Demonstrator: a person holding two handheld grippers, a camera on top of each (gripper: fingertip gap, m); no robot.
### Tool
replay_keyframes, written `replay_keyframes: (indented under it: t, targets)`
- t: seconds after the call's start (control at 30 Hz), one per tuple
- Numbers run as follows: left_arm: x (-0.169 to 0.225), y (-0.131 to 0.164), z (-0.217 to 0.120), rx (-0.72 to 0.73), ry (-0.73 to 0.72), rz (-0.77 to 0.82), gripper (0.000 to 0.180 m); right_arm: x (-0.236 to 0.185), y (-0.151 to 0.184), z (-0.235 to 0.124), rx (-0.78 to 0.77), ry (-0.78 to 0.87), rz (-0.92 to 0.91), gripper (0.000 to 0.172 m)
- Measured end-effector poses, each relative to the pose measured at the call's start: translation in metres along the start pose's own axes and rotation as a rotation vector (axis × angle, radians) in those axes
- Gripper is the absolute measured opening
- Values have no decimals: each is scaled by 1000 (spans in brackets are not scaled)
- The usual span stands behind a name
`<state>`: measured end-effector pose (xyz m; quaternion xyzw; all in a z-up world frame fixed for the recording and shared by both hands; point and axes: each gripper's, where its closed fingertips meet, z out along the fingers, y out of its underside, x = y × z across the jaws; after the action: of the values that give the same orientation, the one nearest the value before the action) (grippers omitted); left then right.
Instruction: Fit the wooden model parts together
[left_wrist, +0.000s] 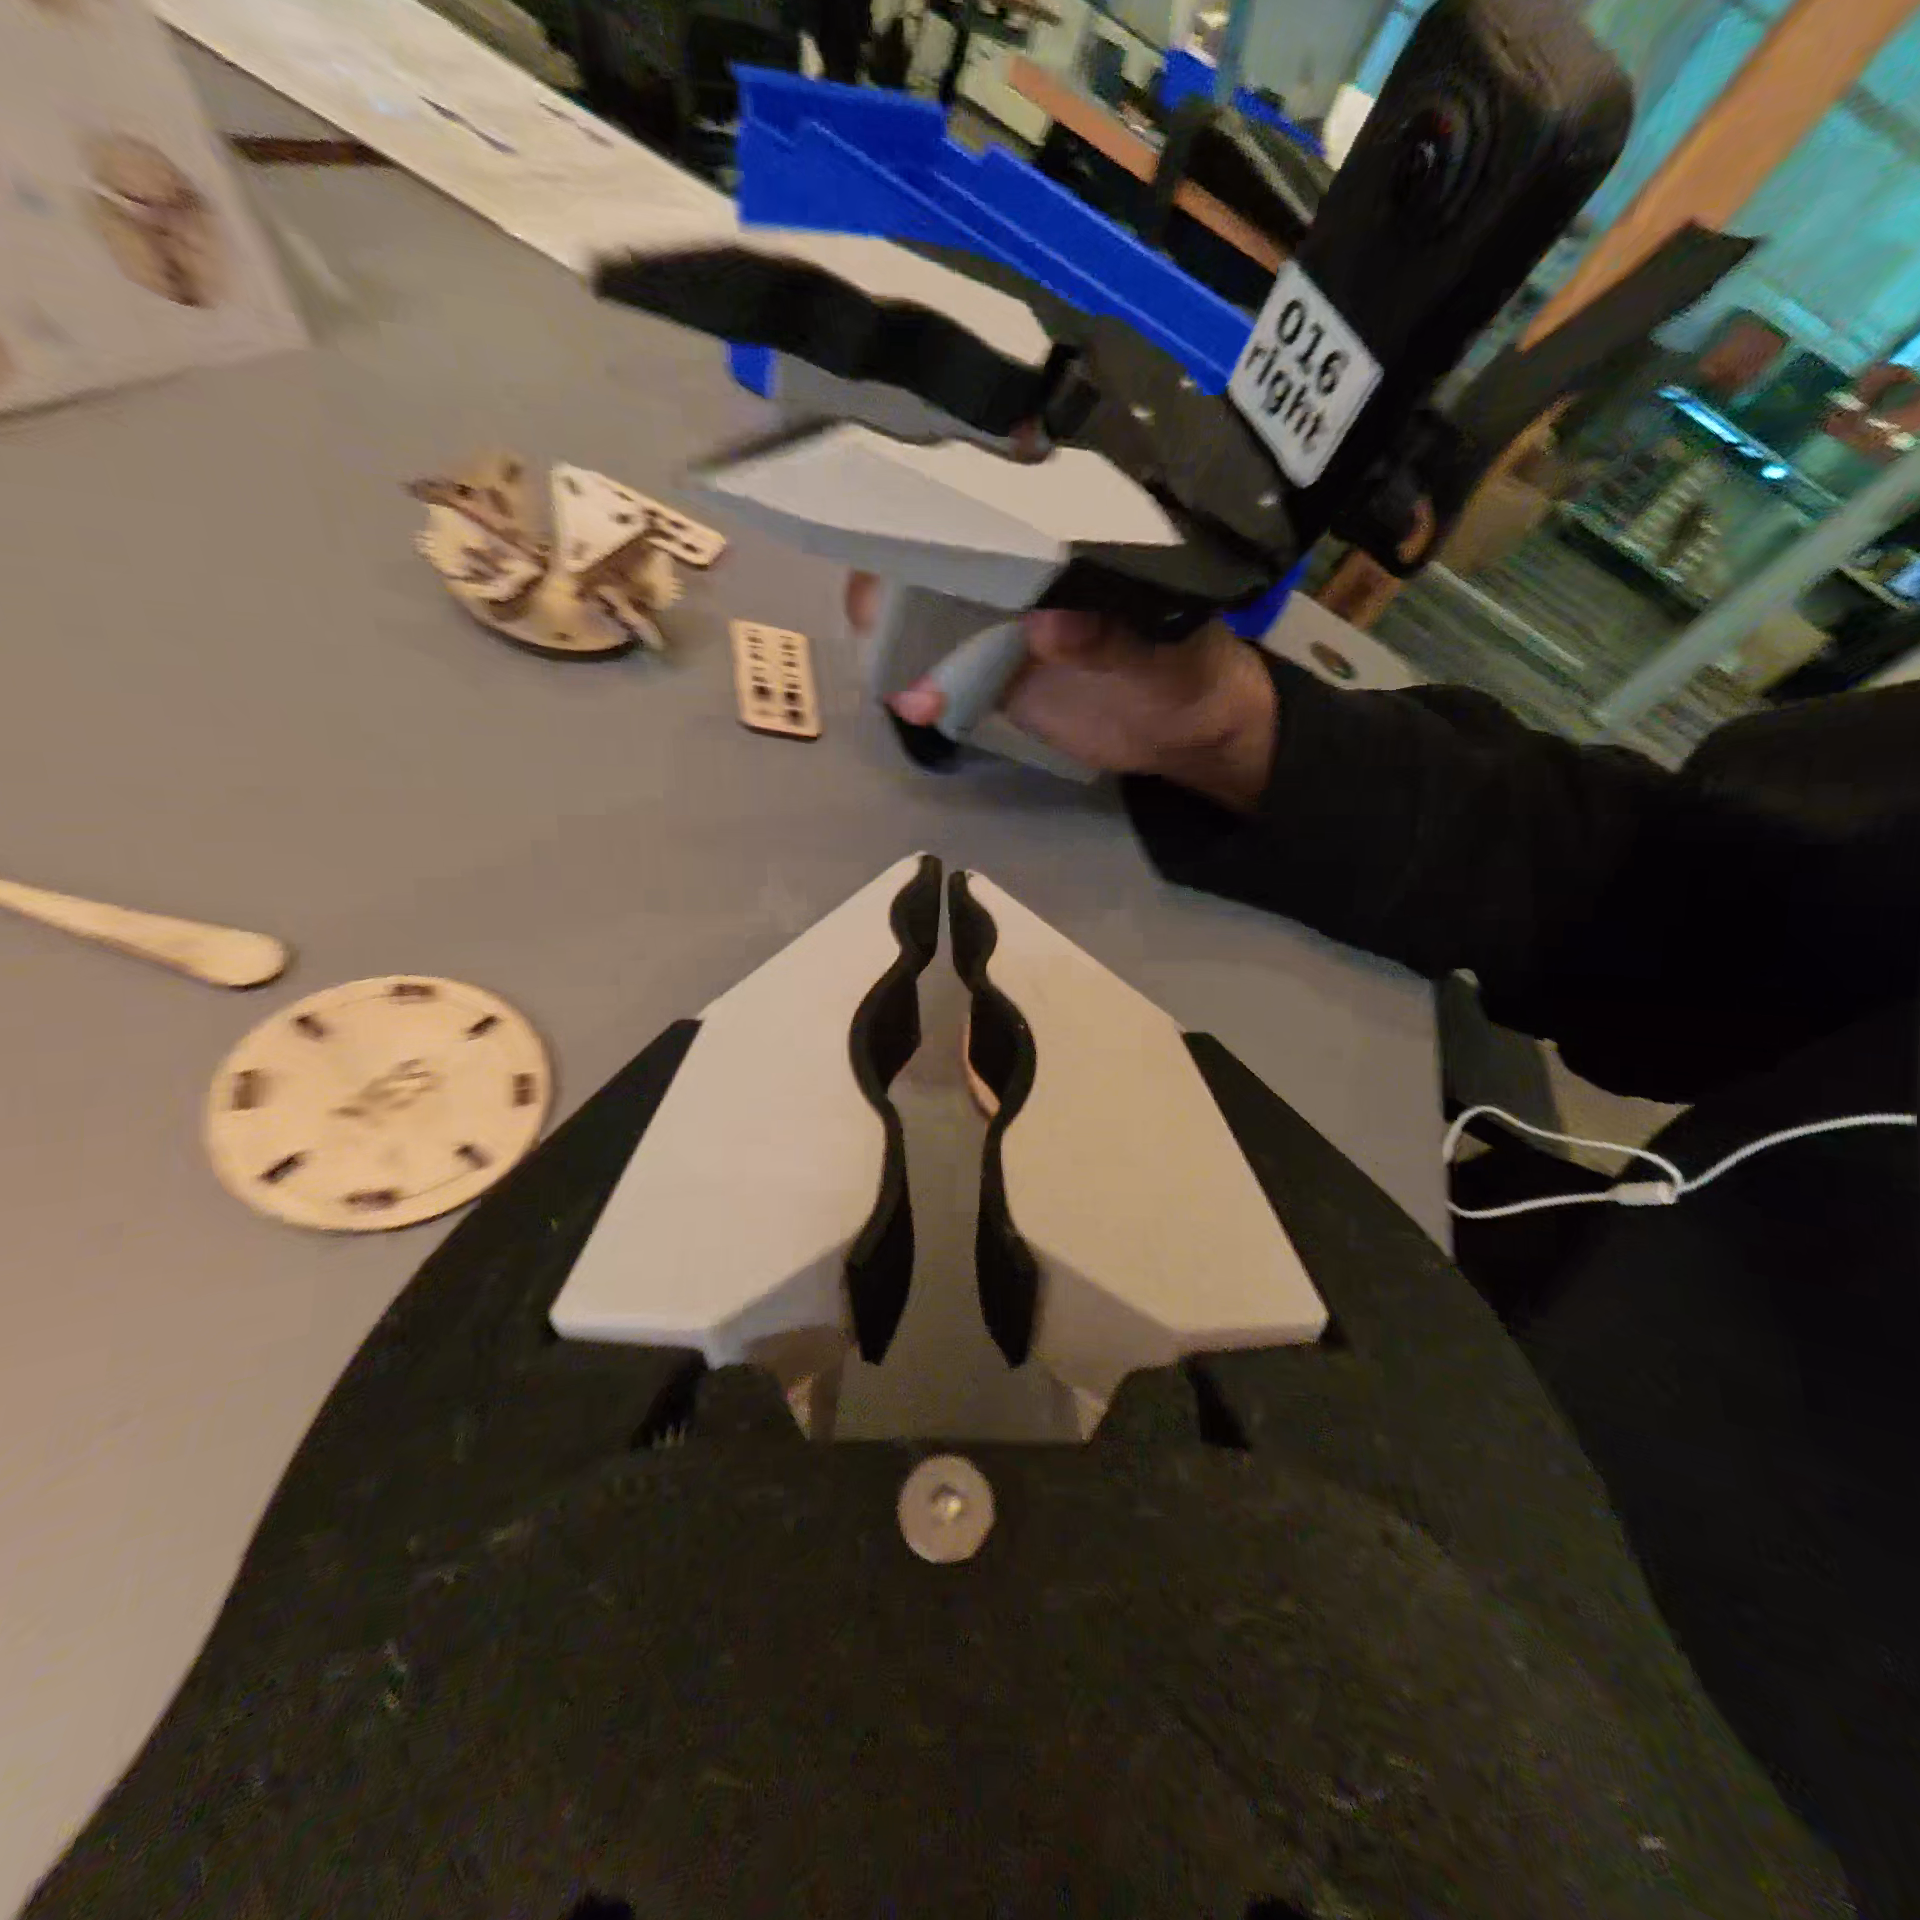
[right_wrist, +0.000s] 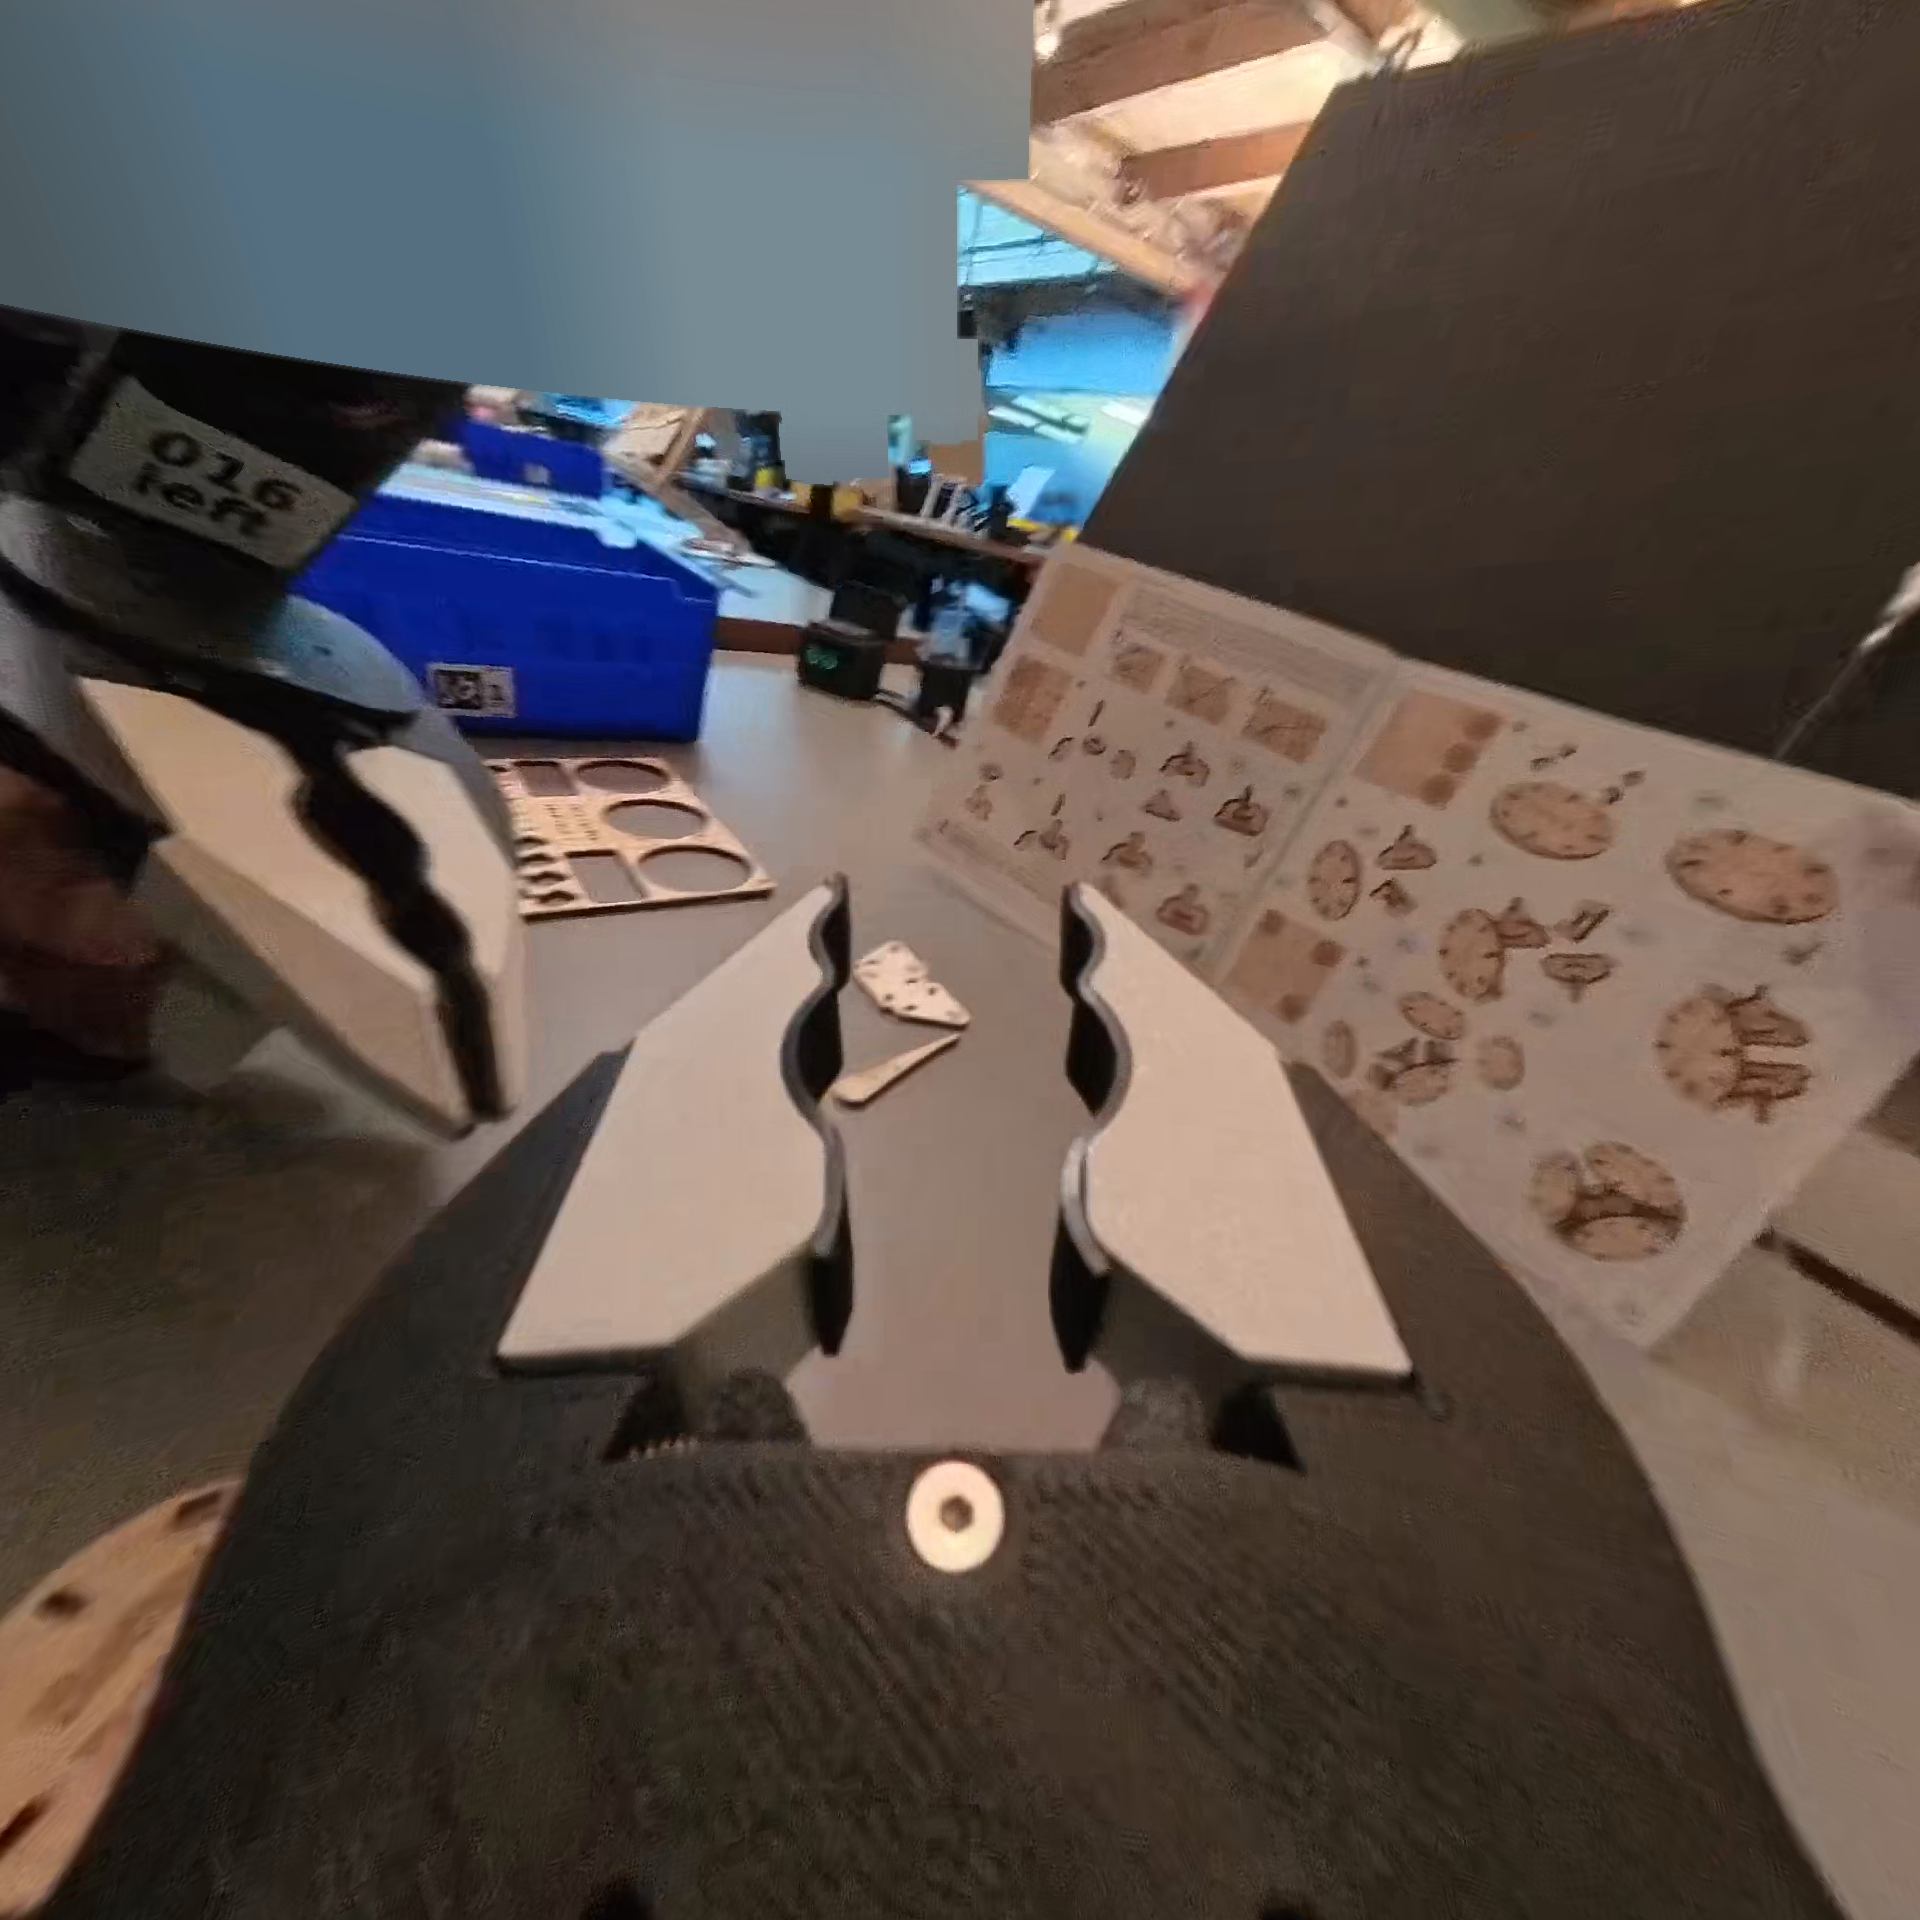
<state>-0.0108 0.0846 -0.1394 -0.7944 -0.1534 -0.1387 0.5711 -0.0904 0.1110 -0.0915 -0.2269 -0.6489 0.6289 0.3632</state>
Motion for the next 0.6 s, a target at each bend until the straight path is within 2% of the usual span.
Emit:
replay_keyframes:
  t: [0.07,0.1,0.23,0.33,0.43,0.6]
  targets:
    - [-10,-2,-3,12,-41,4,0,-13,5,-11,-69,-134,100,35]
    - [-12,-2,-3,14,-52,8,0,-14,9,-17,-94,-144,114,31]
    - [-21,-1,-3,1,-119,69,0,3,15,-34,-128,-67,11,34]
    - [-31,-7,-10,28,-195,115,0,1,13,-38,-115,-75,4,26]
    - [-37,-16,-19,83,-220,99,0,-8,15,-35,-125,-112,46,25]
    - [-45,-21,-29,109,-236,76,0,-11,18,-33,-139,-97,15,23]
